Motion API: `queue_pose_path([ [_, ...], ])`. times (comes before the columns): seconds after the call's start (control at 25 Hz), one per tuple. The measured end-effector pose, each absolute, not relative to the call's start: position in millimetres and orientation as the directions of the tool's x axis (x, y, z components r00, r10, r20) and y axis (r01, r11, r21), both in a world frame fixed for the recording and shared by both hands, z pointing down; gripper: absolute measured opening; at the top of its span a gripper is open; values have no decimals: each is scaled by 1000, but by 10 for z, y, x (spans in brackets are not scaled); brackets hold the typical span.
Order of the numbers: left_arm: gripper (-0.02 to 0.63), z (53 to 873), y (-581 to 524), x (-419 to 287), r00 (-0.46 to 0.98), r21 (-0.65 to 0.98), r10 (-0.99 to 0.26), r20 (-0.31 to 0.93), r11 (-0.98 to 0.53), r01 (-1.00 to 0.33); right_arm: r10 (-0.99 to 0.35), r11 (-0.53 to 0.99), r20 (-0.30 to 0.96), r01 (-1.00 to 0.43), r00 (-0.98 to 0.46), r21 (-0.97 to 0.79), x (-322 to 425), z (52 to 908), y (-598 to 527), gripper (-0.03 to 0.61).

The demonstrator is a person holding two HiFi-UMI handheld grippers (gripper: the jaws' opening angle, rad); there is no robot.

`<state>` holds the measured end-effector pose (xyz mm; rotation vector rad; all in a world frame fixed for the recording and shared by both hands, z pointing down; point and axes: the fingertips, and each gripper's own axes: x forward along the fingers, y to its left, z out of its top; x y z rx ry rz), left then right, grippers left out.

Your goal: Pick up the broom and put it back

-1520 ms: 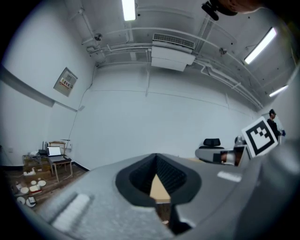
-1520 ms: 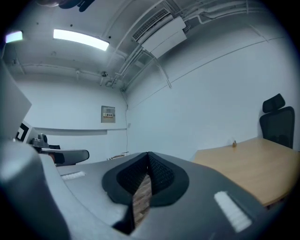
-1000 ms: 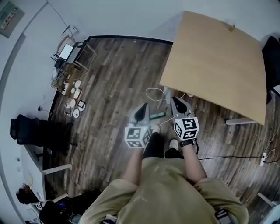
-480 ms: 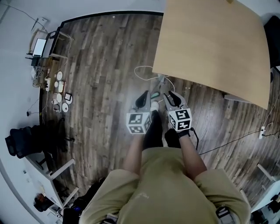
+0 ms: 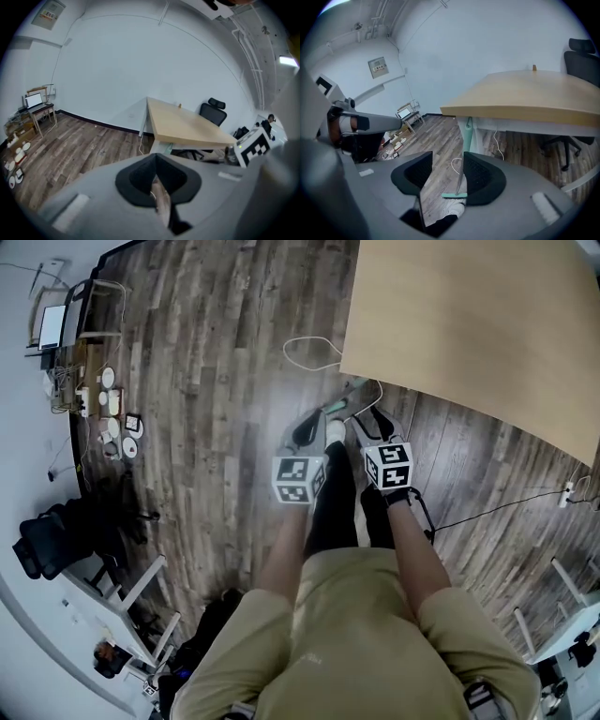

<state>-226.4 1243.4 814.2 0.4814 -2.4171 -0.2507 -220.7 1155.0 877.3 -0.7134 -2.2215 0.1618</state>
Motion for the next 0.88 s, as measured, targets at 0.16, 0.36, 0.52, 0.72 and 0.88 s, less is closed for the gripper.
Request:
queue_pose_path([
  [0.16,2,8470,12464,-2318,-690,308,-425,586,905,-295,477,875,704,361,-527,-322,-2374,9278,11604,213],
  [0.36,2,8745,12500,-2401,-663,315,-446,601,895,-317,452,892,716,260,-532,-370,-2703,9741,11684,227],
  [0.52,2,8830,12523,-2484,-642,308,-453,619,892,-332,426,904,732,220,-532,-366,-2950,9962,11724,232],
  [0.72,2,8810,12589,-2515,-643,319,-442,625,897,-307,402,914,742,191,-536,-357,-3092,10020,11684,163],
  [0.88,2,8823,12657,-2470,-654,326,-424,627,905,-275,397,918,752,241,-526,-315,-2964,9983,11726,98],
])
